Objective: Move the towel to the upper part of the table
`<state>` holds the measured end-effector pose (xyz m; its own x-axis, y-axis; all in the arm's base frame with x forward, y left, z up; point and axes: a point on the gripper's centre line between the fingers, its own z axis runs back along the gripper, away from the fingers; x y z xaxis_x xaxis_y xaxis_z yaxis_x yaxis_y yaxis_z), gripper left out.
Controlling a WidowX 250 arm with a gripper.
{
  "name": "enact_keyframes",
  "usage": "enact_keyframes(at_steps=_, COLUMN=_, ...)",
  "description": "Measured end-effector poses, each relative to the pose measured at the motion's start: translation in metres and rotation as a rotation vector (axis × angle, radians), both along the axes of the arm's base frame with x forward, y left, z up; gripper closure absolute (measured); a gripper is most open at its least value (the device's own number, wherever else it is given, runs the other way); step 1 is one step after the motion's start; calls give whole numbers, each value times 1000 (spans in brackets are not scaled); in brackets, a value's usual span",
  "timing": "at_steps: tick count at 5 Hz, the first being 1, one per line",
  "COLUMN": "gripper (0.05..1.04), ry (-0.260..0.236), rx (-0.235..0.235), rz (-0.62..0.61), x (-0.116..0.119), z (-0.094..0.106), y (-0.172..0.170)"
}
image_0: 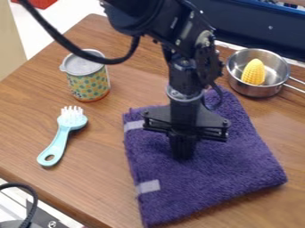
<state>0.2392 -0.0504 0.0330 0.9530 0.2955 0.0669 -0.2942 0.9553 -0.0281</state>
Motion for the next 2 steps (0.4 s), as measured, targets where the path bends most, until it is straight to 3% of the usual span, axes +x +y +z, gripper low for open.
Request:
enact_keyframes(at_steps=1, gripper=1031, ry=-22, rx=10, rz=-162, x=6, z=-1, y=8)
enact_keyframes(at_steps=2, gripper=1031, ry=-57, rx=15, rz=-214, x=17, z=-1, y=11)
